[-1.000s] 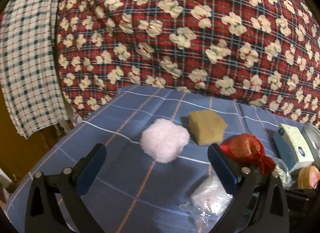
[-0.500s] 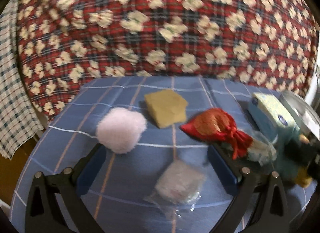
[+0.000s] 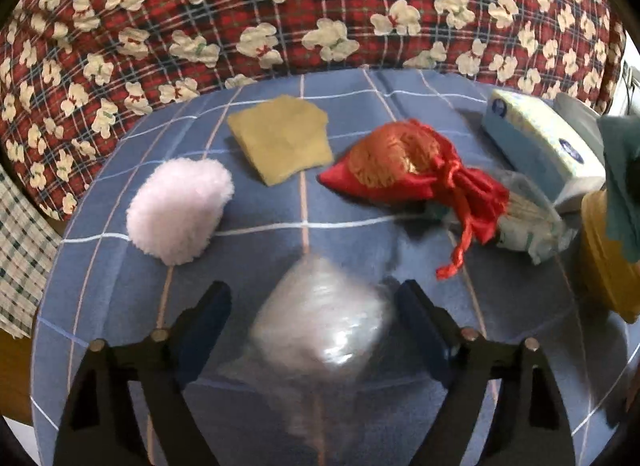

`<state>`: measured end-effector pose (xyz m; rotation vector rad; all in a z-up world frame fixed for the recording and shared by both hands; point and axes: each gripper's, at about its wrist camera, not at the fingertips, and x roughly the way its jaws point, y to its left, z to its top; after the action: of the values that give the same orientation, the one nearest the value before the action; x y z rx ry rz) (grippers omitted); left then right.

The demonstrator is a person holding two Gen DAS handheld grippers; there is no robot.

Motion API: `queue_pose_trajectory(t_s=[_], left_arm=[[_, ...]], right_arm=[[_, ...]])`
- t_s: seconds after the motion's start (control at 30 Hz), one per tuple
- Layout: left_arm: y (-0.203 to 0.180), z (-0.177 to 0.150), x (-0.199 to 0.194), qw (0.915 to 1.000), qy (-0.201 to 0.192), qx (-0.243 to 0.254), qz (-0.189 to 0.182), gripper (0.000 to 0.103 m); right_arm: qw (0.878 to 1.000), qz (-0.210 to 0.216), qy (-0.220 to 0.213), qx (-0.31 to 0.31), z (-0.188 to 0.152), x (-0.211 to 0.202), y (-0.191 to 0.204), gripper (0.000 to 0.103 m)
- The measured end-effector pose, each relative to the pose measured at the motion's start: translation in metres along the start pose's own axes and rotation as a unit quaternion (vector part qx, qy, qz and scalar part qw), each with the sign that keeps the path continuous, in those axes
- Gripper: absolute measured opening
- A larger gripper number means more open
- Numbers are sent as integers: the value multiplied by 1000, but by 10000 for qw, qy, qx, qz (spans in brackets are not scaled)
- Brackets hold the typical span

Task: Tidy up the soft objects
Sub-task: 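Grasp the clear bag of white fluff with the left tool while the right tool holds the cloth, then carry the plastic bag and teal cloth over the round metal tin with both tools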

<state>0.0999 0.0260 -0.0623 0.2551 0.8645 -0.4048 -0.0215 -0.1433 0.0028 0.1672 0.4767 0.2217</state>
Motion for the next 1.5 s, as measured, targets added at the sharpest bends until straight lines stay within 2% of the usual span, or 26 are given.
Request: queue_pose_trajectory(t_s=[0.1, 0.17, 0.27, 0.33, 0.47, 0.57, 0.7, 0.83, 0.97, 1.3, 1.5], left_arm=[[-1, -1, 1, 10000, 23, 51, 37, 82], [1, -1, 1, 10000, 39, -1, -56, 61], [0, -2, -2, 9998, -21, 35, -185, 56], [-4, -2, -3, 9999, -35, 92, -89, 53], [-9, -3, -6, 9999, -61, 123, 17, 50], [-6, -5, -10, 9998, -119, -28, 141, 50], [4, -7, -27, 9972, -541, -411, 304, 50], [17, -13, -45, 9887, -974, -1121, 227, 50], [6, -16, -61, 9817, -1413, -1155, 550, 50], [-36, -14, -76, 9730, -1918, -1274, 129, 50], [-72, -8, -79, 9742, -2000, -1042, -76, 50]], right_arm=[[9999, 65, -7, 121, 0, -2, -4, 20], [9999, 60, -19, 130, 0, -3, -4, 20], [9999, 55, -25, 116, 0, -4, -4, 20], [9999, 34, -45, 88, 0, -5, -4, 20], [9999, -18, -117, 38, 1, -9, -4, 20], [9996, -73, -261, 38, 3, -16, -7, 20], [9993, -142, -350, 50, 4, -23, -13, 20], [9989, -230, -400, 50, 4, -27, -18, 20], [9982, -384, -467, -54, 2, -33, -21, 20], [9924, -933, -679, -421, 0, -48, -32, 20], [9888, -1155, -758, -559, 2, -55, -40, 20]])
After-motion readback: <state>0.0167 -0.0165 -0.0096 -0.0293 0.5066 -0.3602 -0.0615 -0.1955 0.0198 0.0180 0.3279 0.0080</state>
